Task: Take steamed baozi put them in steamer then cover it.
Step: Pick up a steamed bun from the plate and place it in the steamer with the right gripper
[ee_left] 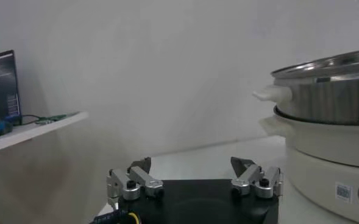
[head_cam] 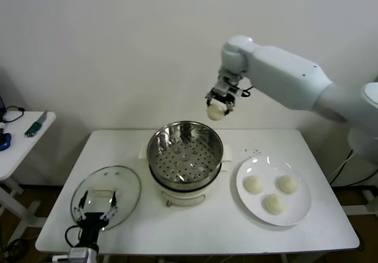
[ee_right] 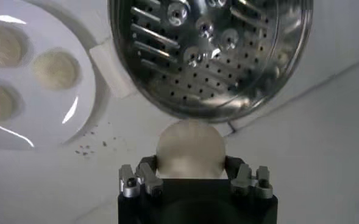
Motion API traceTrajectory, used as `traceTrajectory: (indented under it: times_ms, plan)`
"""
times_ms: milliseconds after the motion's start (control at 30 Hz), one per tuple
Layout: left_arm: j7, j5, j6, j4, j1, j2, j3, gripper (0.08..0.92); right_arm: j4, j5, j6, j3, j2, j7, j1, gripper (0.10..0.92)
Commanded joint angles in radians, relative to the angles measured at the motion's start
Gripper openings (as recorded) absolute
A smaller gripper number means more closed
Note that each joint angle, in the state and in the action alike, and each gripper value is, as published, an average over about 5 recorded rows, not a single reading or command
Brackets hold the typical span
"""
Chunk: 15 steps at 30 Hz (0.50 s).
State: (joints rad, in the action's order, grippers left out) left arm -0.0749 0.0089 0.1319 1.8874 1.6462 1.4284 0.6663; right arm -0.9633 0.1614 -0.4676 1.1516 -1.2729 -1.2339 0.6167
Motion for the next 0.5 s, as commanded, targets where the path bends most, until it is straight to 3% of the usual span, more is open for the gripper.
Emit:
traceTrajectory:
  times_ms: [33,500]
  plan:
    - [0.001,-0.002,-0.003,0.013,0.011,-0.007,-0.002,0.823,-0.057,0.14,-0.11,0.017,-0.145,0.009,-0.03,0.709]
    - [0.001,-0.018,-0.002,0.012,0.022,-0.024,0.003,0.823,0.103,0.394,-0.182,-0.051,-0.244,0.046,-0.245,0.713]
